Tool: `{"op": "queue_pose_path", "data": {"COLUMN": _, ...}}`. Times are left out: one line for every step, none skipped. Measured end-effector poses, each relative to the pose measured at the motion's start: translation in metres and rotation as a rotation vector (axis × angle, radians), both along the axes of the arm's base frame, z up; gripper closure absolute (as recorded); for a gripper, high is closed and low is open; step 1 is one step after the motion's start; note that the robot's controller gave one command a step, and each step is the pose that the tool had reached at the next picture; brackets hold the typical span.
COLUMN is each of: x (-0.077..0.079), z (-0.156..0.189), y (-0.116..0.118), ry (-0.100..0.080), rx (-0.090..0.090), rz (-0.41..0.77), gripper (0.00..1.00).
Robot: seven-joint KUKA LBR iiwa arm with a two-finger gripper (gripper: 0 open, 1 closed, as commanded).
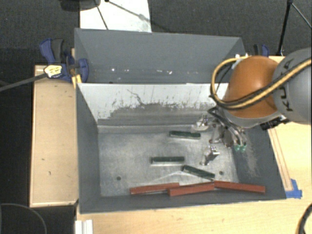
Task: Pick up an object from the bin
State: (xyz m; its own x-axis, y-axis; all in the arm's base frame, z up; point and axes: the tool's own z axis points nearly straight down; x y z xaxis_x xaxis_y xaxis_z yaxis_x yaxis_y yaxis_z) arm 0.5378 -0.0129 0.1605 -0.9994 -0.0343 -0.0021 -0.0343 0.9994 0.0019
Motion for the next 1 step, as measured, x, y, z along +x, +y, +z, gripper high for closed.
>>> {"op": "queue_pose_path", "data": {"x": -0.0366, "z": -0.0254, "y": 0.0044, "ry": 0.001, "rx": -0.002, "rz": 0.03, "gripper": 0.0}}
